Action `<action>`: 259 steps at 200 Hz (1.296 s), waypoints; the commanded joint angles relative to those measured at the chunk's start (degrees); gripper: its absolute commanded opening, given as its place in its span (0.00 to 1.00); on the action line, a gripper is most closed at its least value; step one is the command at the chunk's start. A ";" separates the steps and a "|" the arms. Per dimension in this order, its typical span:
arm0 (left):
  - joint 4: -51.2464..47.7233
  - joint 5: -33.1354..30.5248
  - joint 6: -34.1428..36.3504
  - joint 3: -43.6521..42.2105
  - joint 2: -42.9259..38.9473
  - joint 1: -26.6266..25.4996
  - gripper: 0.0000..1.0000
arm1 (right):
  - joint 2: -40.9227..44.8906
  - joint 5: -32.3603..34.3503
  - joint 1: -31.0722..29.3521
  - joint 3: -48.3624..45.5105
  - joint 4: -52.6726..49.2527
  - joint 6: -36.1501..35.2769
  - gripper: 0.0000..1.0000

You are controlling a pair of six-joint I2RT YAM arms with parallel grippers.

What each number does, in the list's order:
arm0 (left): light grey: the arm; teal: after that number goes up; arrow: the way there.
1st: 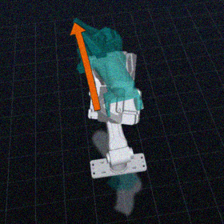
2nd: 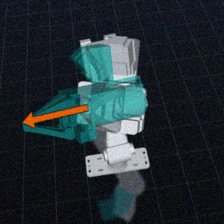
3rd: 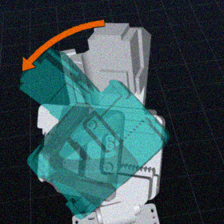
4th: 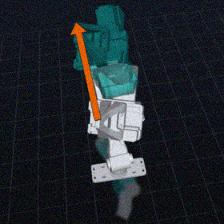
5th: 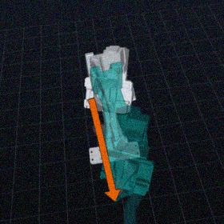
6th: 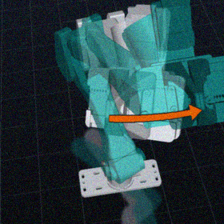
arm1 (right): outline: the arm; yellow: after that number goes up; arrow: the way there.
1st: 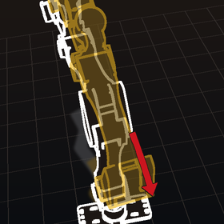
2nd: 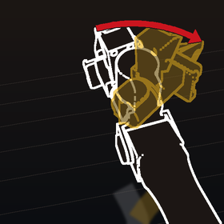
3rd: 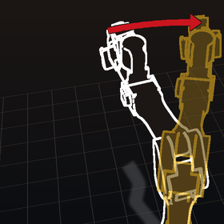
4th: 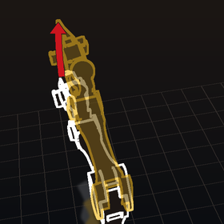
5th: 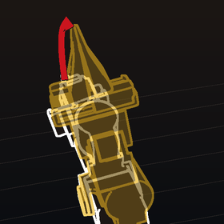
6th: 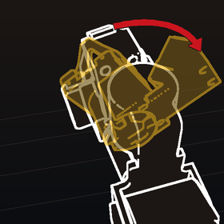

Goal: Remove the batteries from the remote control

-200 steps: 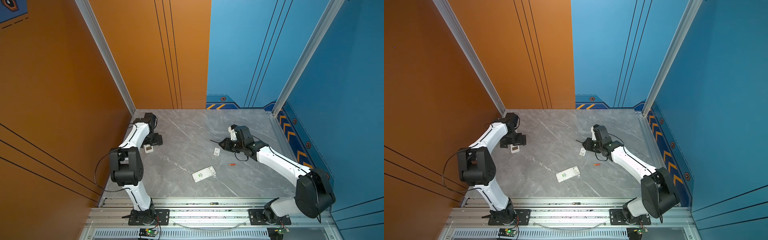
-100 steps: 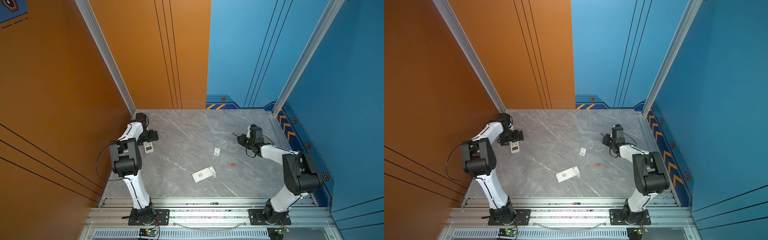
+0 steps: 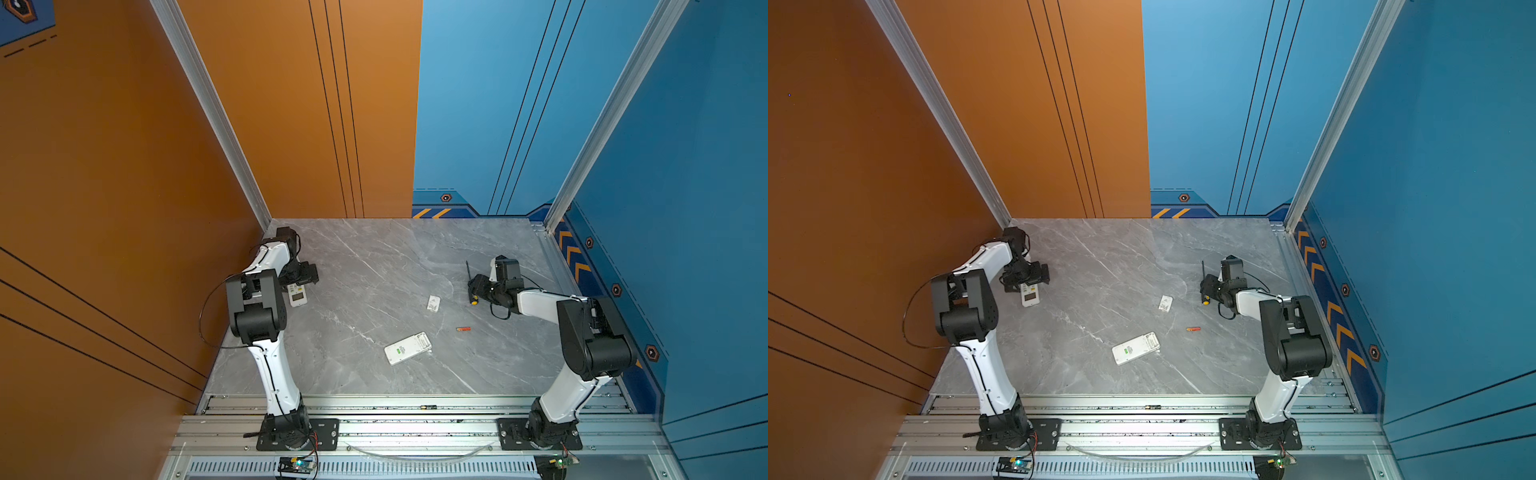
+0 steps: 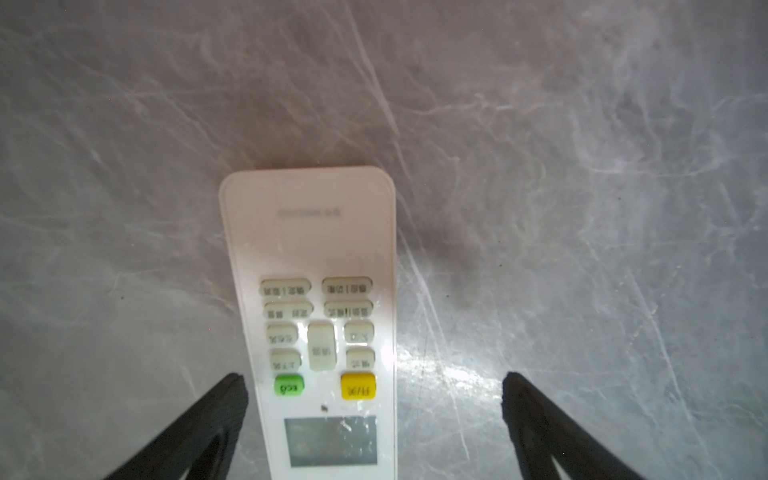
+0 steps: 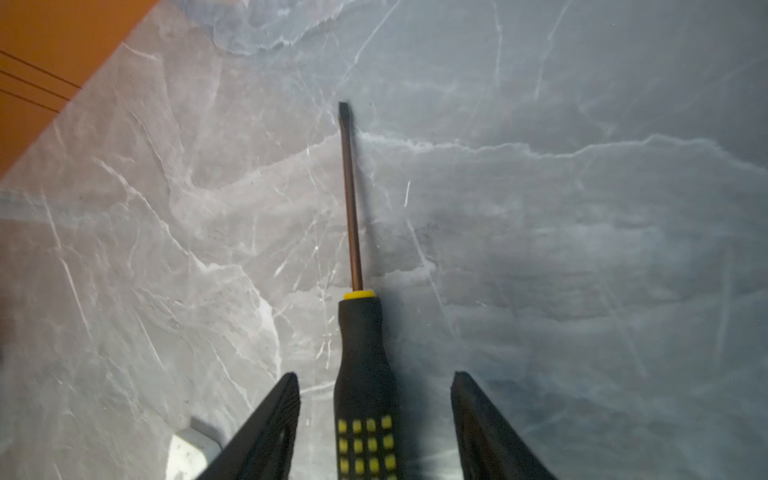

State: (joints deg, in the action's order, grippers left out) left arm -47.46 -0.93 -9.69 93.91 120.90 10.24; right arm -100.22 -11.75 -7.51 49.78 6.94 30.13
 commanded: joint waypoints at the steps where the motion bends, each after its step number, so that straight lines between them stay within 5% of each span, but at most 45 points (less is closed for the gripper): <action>1: -1.91 -0.62 1.88 1.12 1.78 0.42 0.98 | 2.14 0.26 -0.62 2.81 -5.93 -1.28 0.72; 50: -2.55 -0.79 4.31 0.53 3.28 0.32 1.00 | 9.16 1.11 -2.85 7.14 -12.31 -2.18 0.87; 108: -2.37 3.20 5.61 -0.65 3.46 -1.07 0.63 | 13.32 0.84 -4.18 11.19 -15.51 -0.33 0.88; 146: -1.14 5.28 7.53 -2.44 1.56 -3.43 0.49 | 5.87 -3.38 -4.72 17.02 -22.50 0.02 0.96; 220: 6.63 14.46 13.79 -9.83 -13.89 -15.42 0.27 | -10.50 -3.19 -10.07 35.05 -34.15 7.92 0.98; 259: 12.98 21.66 15.14 -13.60 -24.74 -21.74 0.24 | -7.69 -9.48 -10.62 32.69 -26.13 8.54 1.00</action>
State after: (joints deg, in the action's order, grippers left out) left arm -39.38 13.67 3.27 82.02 102.10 -9.21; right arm -110.89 -16.32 -17.80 83.48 -22.70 37.01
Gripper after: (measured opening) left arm 0.565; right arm 0.995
